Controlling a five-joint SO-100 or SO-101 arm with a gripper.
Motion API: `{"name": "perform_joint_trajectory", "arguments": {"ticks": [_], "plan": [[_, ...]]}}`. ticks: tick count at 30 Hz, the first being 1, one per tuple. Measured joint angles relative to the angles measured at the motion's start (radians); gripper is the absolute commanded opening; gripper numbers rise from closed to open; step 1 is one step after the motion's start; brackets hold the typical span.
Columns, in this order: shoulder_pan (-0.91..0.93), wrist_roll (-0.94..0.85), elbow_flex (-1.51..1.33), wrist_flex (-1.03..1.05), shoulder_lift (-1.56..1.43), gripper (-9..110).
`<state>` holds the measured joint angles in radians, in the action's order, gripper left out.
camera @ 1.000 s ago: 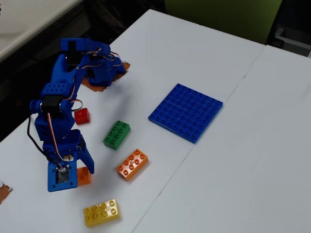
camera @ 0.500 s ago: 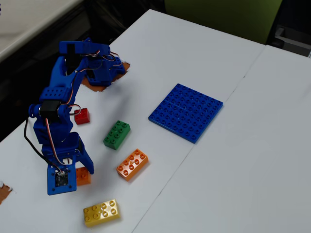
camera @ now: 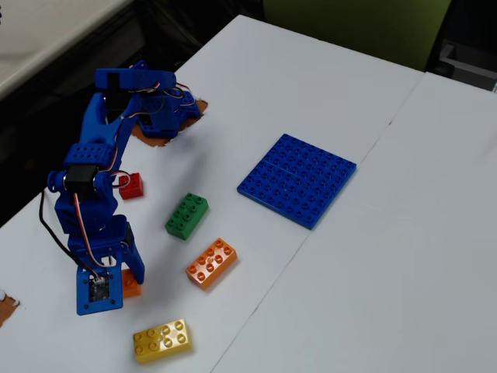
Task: Pick up the 2x2 orange block and go up the 8x8 blue block.
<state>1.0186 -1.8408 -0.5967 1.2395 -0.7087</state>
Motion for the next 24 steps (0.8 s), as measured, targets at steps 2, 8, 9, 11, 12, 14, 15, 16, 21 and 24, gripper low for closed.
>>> {"name": "perform_joint_trajectory", "arguments": {"ticks": [2, 8, 9, 11, 12, 14, 15, 16, 21, 24], "plan": [[0.0, 0.005, 0.0, -0.002, 0.0, 4], [-0.002, 0.018, 0.0, -0.008, 0.002, 2], [-0.002, 0.018, 0.0, -0.008, 0.002, 1], [-0.006, 0.018, 0.0, -0.008, 0.002, 0], [-0.011, 0.023, 0.0, -0.008, 0.002, 0], [-0.023, 0.04, 0.0, 0.008, -0.005, 0], [-0.031, 0.049, 0.0, 0.02, -0.011, 0], [-0.04, 0.057, 0.0, 0.034, -0.023, 0], [-0.103, 0.094, 0.0, 0.115, -0.13, 0], [-0.149, 0.109, 0.0, 0.178, -0.196, 0]]}}
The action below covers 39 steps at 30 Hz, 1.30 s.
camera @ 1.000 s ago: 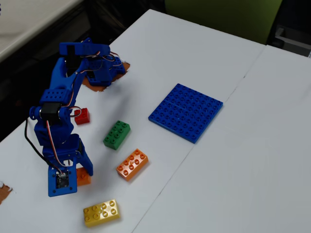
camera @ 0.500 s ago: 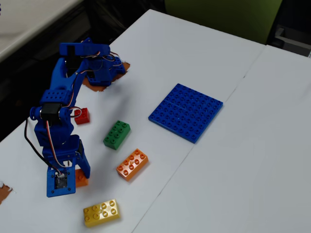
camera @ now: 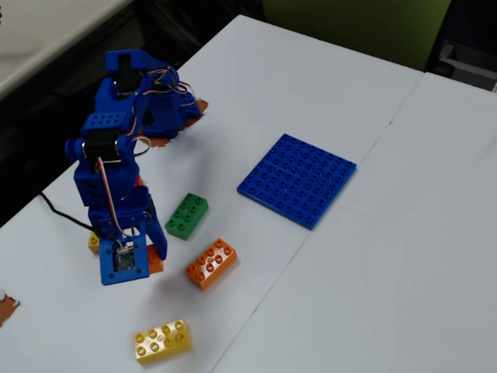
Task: Pick up the 2x2 orange block and go up the 8x8 blue block.
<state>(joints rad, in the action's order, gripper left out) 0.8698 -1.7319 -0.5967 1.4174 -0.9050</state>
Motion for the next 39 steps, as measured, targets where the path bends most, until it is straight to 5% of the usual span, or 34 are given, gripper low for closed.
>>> {"name": "perform_joint_trajectory", "arguments": {"ticks": [15, 39], "plan": [[-0.31, 0.094, 0.0, 0.307, -0.347, 0], [-0.804, 0.362, -0.176, 0.324, -0.571, 0]]}}
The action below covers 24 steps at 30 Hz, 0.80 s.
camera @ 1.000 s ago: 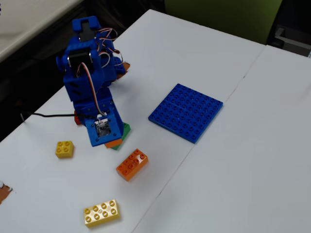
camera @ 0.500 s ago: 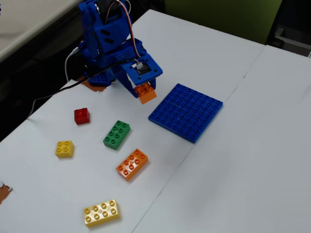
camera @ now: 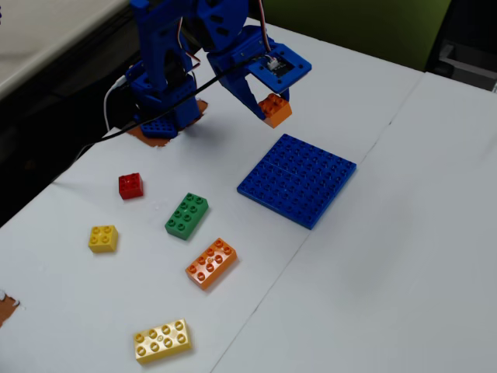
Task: Pick up the 2x2 orange block and go up the 8x8 blue block.
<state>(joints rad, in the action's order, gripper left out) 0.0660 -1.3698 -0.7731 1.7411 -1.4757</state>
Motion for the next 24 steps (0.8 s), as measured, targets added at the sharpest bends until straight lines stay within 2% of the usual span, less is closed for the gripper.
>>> {"name": "perform_joint_trajectory", "arguments": {"ticks": [11, 24], "plan": [[-0.072, -0.054, 0.018, 0.0, 0.238, 0], [-0.077, -0.189, 0.051, -0.084, 0.253, 0]]}}
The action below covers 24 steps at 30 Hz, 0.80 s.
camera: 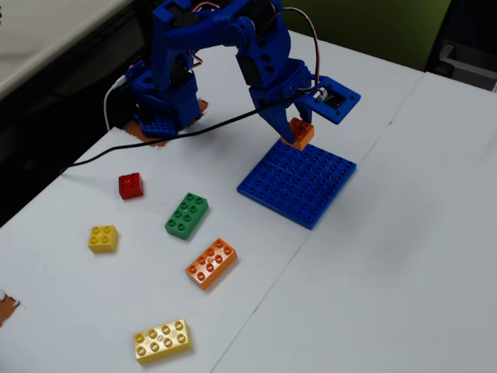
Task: Pick up the 2x2 orange block and go up the 8x8 blue block.
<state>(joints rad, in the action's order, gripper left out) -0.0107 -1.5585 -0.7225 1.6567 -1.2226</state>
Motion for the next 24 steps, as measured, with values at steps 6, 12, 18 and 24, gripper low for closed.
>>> {"name": "perform_joint_trajectory", "arguments": {"ticks": [6, 12, 18, 24], "plan": [[-0.02, -0.017, 0.0, 0.0, 0.0, 0], [-0.02, -0.023, 0.0, 0.002, 0.0, 0], [-0.02, -0.026, 0.0, 0.002, 0.0, 0], [-0.02, -0.031, 0.0, 0.002, 0.0, 0]]}}
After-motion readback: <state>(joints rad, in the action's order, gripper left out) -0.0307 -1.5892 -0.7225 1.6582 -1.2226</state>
